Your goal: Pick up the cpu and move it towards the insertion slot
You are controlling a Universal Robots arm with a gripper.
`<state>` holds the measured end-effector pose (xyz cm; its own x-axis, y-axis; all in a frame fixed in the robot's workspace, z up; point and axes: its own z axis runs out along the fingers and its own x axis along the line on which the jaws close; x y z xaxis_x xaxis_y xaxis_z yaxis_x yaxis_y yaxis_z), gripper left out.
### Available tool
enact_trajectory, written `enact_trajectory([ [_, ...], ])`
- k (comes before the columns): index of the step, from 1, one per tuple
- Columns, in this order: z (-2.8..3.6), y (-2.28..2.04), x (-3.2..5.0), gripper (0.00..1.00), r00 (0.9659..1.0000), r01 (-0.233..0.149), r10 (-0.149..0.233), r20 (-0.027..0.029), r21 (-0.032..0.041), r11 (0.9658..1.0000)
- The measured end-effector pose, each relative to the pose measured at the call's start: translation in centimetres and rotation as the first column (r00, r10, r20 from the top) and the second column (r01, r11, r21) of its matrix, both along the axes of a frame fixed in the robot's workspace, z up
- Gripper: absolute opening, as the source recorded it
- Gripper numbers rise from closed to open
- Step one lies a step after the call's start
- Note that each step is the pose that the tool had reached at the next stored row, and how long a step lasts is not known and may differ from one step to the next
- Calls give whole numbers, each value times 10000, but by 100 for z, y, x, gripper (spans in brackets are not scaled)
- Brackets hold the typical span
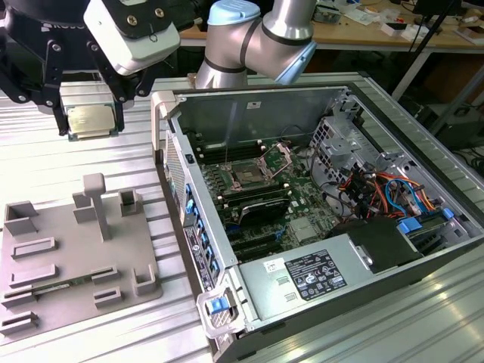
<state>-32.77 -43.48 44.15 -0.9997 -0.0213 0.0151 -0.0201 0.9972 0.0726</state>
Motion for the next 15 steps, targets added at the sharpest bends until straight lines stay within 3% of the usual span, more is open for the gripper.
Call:
enact_trajectory([
  [15, 0, 0, 50, 55, 10000, -1, 1, 0, 0, 10000],
])
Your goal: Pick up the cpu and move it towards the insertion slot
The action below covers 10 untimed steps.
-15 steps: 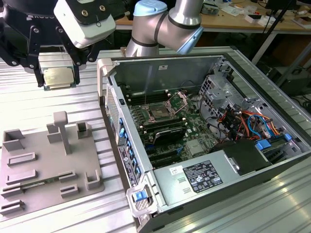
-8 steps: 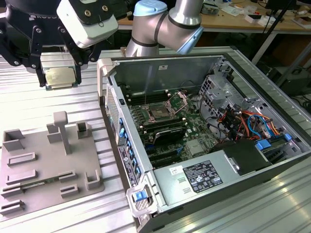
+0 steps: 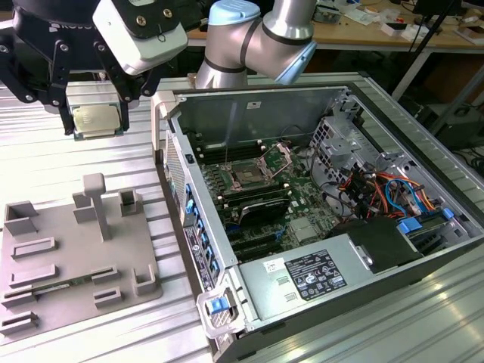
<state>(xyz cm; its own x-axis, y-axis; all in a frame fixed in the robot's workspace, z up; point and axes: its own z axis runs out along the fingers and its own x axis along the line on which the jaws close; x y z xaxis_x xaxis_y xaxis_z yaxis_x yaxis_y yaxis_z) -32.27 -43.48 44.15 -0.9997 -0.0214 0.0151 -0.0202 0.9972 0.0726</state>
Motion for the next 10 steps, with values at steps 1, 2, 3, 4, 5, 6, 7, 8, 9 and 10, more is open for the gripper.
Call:
enact_trajectory([
  [1, 0, 0, 4, 55, 10000, 0, 0, 0, 0, 10000],
  [2, 0, 0, 8, 55, 10000, 0, 0, -1, 0, 10000],
  [3, 0, 0, 12, 55, 10000, 0, 0, -1, 0, 10000],
  [4, 0, 0, 17, 55, 10000, 1, -1, 0, 0, 10000],
  [5, 0, 0, 22, 55, 10000, 0, 0, 0, 0, 10000],
  [6, 0, 0, 27, 55, 10000, 0, 0, 0, 0, 10000],
  [7, 0, 0, 32, 55, 10000, 1, -1, 0, 0, 10000],
  [8, 0, 0, 36, 55, 10000, 0, 0, 0, 0, 10000],
  [9, 0, 0, 43, 55, 10000, 1, -1, 0, 0, 10000],
  [10, 0, 0, 52, 55, 10000, 1, -1, -1, -1, 10000],
])
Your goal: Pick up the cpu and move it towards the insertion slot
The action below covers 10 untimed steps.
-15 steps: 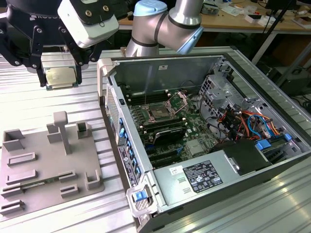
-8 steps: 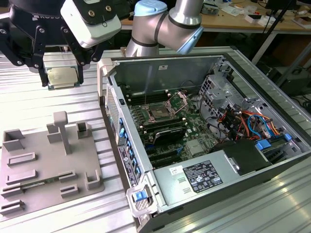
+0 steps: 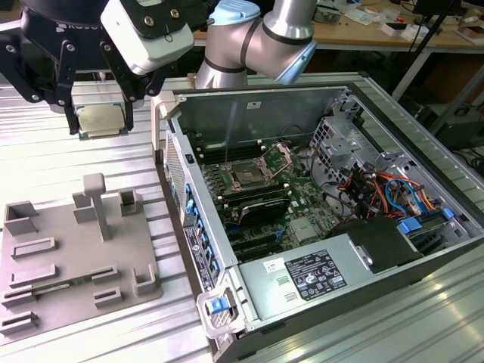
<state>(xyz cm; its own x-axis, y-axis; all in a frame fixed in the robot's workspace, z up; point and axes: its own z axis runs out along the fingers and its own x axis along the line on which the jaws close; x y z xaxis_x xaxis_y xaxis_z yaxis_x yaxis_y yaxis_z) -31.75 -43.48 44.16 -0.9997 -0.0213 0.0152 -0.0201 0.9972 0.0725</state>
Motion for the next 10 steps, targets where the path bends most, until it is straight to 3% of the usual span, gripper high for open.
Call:
enact_trajectory([
  [10, 0, 0, 47, 55, 10000, 0, 0, 0, 0, 10000],
])
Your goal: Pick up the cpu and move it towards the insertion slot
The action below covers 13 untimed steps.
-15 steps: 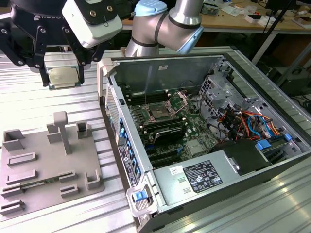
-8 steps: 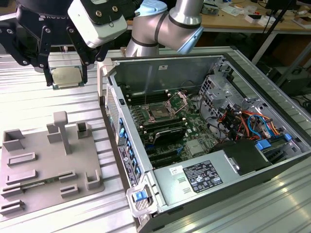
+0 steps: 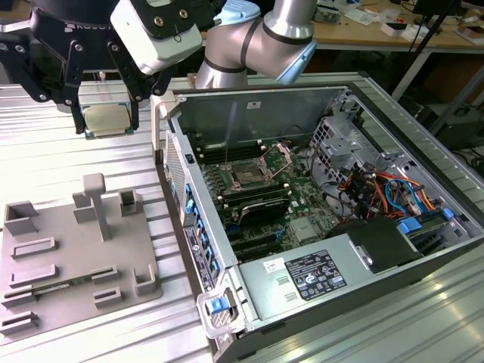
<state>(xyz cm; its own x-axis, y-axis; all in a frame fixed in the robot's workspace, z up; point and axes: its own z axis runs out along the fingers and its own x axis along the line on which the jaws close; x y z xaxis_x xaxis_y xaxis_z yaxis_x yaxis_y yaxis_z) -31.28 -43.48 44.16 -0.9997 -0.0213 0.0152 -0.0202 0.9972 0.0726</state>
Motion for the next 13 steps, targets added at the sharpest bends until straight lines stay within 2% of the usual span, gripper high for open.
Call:
enact_trajectory([
  [13, 0, 0, 92, 55, 10000, 0, 0, 0, 0, 10000],
])
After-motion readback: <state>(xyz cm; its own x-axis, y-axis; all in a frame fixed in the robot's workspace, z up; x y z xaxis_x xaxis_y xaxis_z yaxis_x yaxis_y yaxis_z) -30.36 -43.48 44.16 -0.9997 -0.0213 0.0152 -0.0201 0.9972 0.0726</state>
